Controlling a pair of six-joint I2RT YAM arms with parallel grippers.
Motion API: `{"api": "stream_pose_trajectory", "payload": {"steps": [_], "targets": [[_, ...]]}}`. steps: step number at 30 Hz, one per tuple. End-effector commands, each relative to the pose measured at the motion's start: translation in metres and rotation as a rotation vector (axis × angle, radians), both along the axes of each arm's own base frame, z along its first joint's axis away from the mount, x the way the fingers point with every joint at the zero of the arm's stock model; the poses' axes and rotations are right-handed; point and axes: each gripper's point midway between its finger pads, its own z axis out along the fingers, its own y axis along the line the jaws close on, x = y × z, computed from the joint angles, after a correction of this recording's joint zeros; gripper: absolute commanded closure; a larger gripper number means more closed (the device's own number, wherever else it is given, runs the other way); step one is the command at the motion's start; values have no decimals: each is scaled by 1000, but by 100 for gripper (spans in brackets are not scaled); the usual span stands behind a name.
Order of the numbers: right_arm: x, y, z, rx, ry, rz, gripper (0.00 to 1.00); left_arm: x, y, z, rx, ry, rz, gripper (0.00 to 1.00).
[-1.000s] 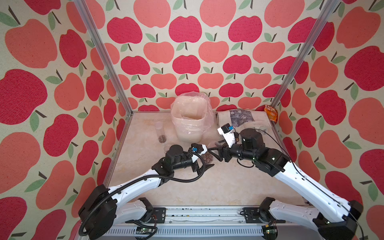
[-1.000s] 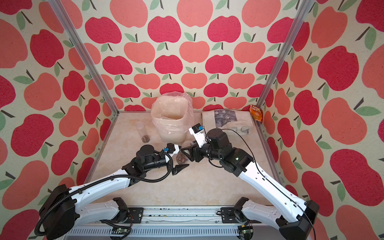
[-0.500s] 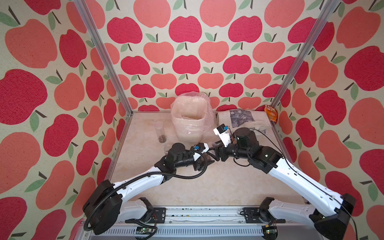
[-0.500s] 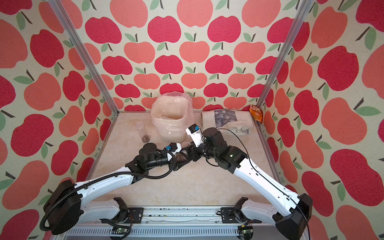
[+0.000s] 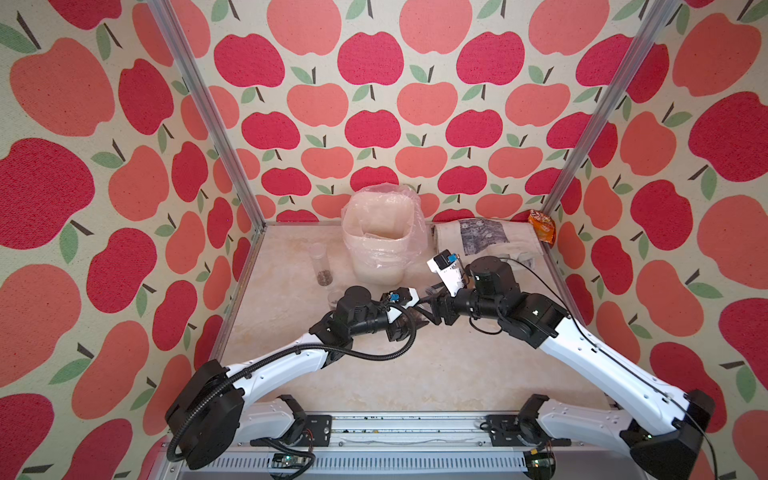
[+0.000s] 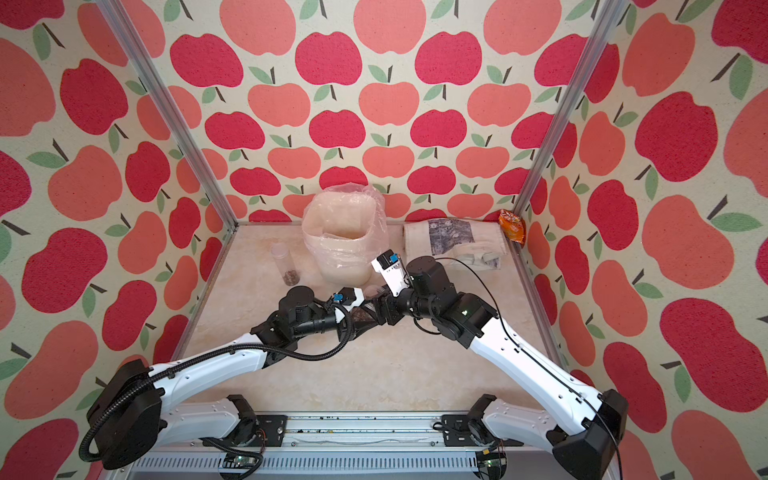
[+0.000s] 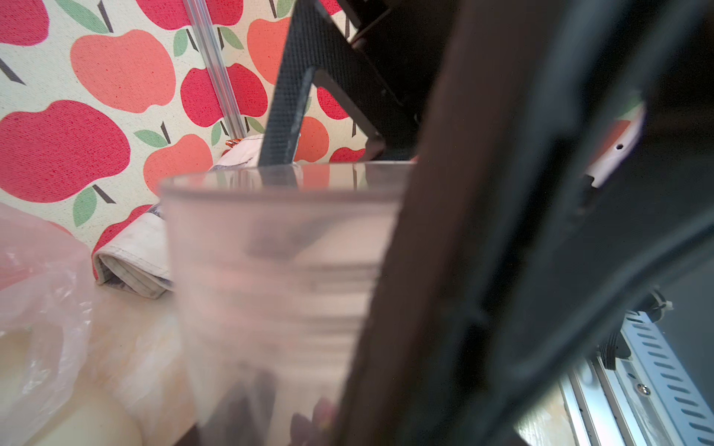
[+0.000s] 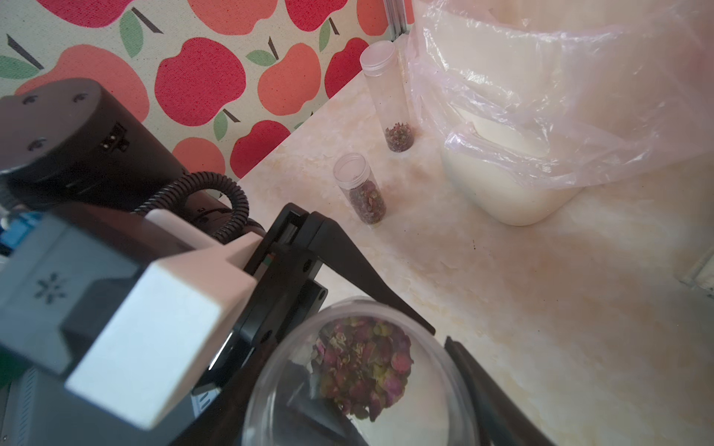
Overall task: Empty the moldy dried flower tea in the jars
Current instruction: Pick up the jar from the center of the board.
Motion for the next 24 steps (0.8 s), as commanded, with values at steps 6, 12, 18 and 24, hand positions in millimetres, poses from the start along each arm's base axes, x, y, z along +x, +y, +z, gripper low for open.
{"api": "stream_pose_trajectory", "payload": {"steps": [6,12,18,24], "targets": [[-18,-31,37,-7,-50,-20,4,5,13,10,65,-146,57,63],[-21,-60,46,-1,17,-119,1,7,25,6,150,-231,83,64],[-21,-38,42,13,213,-61,1,9,31,4,190,-309,94,65],[-18,-22,25,-13,298,-32,5,8,34,12,184,-343,107,66]]}}
